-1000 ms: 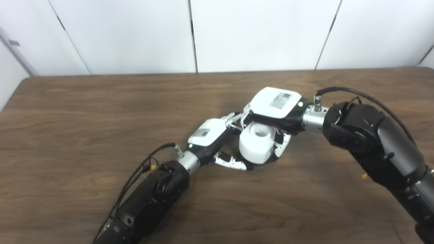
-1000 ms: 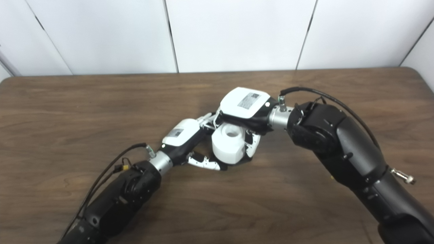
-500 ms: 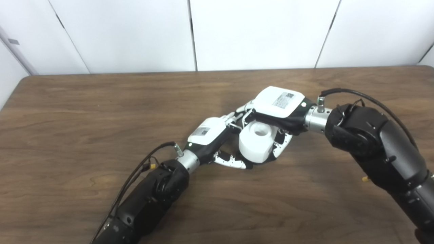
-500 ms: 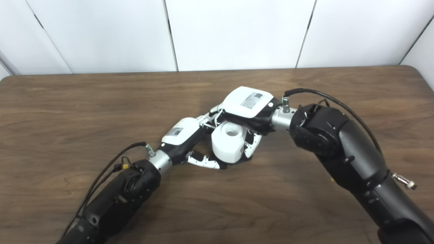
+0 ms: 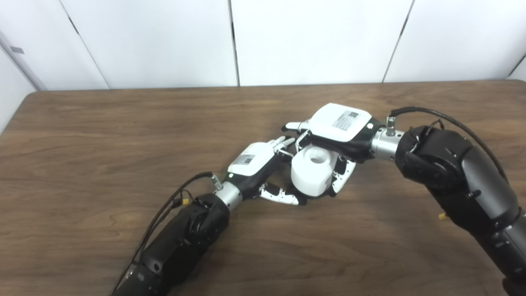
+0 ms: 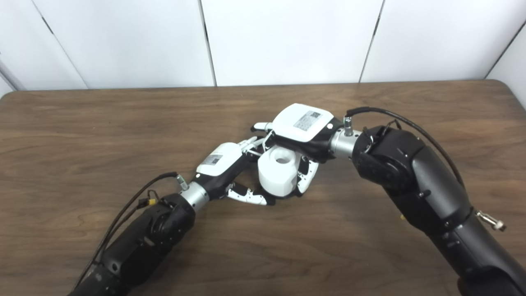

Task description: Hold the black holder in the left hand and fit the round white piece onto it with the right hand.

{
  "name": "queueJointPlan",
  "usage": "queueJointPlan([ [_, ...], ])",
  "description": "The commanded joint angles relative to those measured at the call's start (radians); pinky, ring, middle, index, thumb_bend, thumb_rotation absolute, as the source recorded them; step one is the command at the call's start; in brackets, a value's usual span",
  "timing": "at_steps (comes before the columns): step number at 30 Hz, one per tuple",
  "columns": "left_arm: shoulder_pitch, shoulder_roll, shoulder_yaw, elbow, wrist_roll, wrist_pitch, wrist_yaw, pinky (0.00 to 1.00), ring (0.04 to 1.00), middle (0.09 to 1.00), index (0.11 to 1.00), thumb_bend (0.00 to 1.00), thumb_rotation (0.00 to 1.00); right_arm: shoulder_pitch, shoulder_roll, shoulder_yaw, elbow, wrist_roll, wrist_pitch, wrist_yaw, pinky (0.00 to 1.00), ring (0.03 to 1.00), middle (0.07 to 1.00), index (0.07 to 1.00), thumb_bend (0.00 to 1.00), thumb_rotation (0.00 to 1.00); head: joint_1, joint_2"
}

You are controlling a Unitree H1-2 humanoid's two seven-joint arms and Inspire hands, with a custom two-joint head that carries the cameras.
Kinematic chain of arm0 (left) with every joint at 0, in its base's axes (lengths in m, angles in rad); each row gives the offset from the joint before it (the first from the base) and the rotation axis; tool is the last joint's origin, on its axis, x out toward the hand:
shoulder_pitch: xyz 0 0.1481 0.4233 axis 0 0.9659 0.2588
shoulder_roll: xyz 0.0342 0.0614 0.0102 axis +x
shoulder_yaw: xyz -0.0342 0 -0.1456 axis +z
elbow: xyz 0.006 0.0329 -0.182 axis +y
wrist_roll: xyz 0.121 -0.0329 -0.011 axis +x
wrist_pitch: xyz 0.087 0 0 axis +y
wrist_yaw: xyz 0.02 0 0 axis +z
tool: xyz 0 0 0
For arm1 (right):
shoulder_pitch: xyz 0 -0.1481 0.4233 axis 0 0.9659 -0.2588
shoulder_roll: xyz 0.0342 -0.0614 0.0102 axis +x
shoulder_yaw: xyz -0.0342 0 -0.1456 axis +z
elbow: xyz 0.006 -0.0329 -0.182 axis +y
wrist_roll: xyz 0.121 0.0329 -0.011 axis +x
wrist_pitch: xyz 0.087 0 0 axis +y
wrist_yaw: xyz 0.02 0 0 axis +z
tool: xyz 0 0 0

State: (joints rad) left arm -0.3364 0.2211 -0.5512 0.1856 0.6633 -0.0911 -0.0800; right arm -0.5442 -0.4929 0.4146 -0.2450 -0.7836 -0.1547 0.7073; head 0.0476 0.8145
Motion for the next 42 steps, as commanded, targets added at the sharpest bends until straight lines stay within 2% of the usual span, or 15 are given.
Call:
queueJointPlan([
  [1,0.048,0.025,-0.037,0.048,0.023,0.032,-0.094,0.95,0.99,0.958,0.485,0.52,0.07,-0.038,-0.003,-0.028,-0.016,0.011,0.002,-0.018,0.74,0.831,0.933,1.0,1.0,0.26,0.0,0.002],
  [14,0.046,0.025,-0.04,0.052,0.021,0.032,-0.096,0.95,0.99,0.966,0.485,0.52,0.07,-0.08,-0.021,-0.085,-0.001,0.047,0.012,-0.002,0.77,0.835,0.93,1.0,0.98,0.26,-0.002,0.003],
  [22,0.046,0.024,-0.041,0.058,0.022,0.024,-0.092,0.93,0.987,0.964,0.484,0.52,0.07,-0.085,-0.038,-0.096,-0.007,0.062,0.017,0.005,0.74,0.839,0.935,1.0,0.98,0.27,-0.005,0.0],
  [25,0.046,0.023,-0.039,0.063,0.017,0.018,-0.089,0.94,0.992,0.966,0.484,0.52,0.07,-0.092,-0.052,-0.094,-0.015,0.057,0.031,0.037,0.76,0.852,0.946,1.0,0.99,0.29,-0.007,0.0],
  [28,0.045,0.021,-0.038,0.067,0.016,0.021,-0.089,0.95,0.992,0.967,0.484,0.52,0.07,-0.134,-0.084,-0.068,-0.028,0.045,0.102,0.191,0.75,0.886,0.966,1.0,1.0,0.3,-0.009,-0.004],
  [31,0.042,0.02,-0.038,0.076,0.016,0.02,-0.086,0.95,0.993,0.97,0.484,0.52,0.07,-0.182,-0.119,-0.042,-0.042,0.027,0.191,0.368,0.69,0.9,0.972,1.0,1.0,0.23,-0.012,-0.007],
  [35,0.039,0.022,-0.036,0.086,0.016,0.01,-0.073,0.95,0.985,0.964,0.484,0.52,0.07,-0.215,-0.162,-0.032,-0.061,0.025,0.294,0.516,0.66,0.891,0.971,1.0,0.99,0.17,-0.016,-0.009],
  [37,0.038,0.023,-0.035,0.086,0.013,0.011,-0.077,0.95,0.986,0.965,0.484,0.52,0.07,-0.229,-0.195,-0.019,-0.069,0.041,0.36,0.556,0.66,0.894,0.97,1.0,0.98,0.15,-0.02,-0.011],
  [42,0.039,0.029,-0.034,0.084,0.017,0.007,-0.079,0.95,0.987,0.966,0.485,0.52,0.07,-0.29,-0.328,0.077,-0.086,0.121,0.529,0.562,0.62,0.863,0.953,0.998,0.98,0.11,-0.029,-0.013],
])
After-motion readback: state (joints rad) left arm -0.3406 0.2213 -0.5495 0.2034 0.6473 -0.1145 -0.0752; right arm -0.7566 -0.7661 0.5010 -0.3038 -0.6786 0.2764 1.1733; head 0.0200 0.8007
